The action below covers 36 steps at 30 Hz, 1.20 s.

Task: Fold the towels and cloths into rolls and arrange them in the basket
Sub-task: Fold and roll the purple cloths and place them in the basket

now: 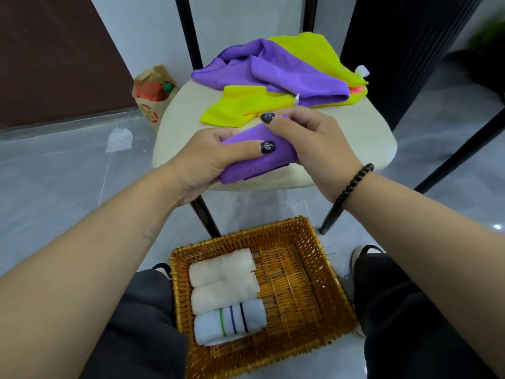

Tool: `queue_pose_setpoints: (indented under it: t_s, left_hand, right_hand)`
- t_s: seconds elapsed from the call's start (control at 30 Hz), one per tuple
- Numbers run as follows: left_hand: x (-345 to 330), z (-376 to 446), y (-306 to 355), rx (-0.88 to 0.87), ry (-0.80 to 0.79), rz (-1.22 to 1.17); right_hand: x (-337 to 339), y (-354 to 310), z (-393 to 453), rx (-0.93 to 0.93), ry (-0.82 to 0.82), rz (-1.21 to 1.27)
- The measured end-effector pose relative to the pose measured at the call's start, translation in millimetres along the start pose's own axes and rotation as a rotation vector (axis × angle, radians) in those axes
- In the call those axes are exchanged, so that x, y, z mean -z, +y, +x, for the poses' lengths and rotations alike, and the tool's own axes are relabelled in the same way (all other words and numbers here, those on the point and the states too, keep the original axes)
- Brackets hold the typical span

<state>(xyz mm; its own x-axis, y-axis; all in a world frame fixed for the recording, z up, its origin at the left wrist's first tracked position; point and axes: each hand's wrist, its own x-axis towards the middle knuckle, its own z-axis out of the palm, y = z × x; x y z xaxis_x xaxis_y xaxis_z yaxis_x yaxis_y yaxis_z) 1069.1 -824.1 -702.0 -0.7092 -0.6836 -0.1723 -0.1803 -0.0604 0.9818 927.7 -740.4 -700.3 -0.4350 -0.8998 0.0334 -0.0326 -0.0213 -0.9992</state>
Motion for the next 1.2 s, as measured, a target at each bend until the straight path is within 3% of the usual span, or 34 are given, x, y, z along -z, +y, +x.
queue_pose_setpoints:
  t_s: [0.1,0.23,0.37,0.53,0.73,0.97,1.2]
  left_hand:
    - [-9.0,-5.8,-5.5,0.018,0.103,0.059]
    - [-21.7,-16.5,-14.1,0.027,0.176,0.038]
    - [-27.8,-29.1,-19.6,0.076,0.161,0.021]
    - [-32.6,-51.6,-40.5,0.267,-0.045,-0.093]
    - [-33.7,-86.0,-117.8,0.562,0.035,-0.346]
    - [-14.2,-119.8,-189.5,0.851,-0.006,-0.180]
    - [-4.0,-146.3,-250.2,1.009,-0.094,-0.042]
  right_hand:
    - [4.5,7.1,-14.9,-0.075,0.038,0.064]
    - [10.8,9.0,-33.1,-0.229,-0.033,0.278]
    - [18.1,8.1,-47.6,-0.308,-0.089,0.352]
    - [23.3,27.3,-66.1,-0.487,-0.061,0.252]
    - [3.7,85.4,-87.6,-0.812,-0.113,0.189]
    - [-25.4,163.0,-114.9,-1.097,-0.328,0.077]
    - [-53.9,238.0,-143.1,-1.222,-0.365,-0.055]
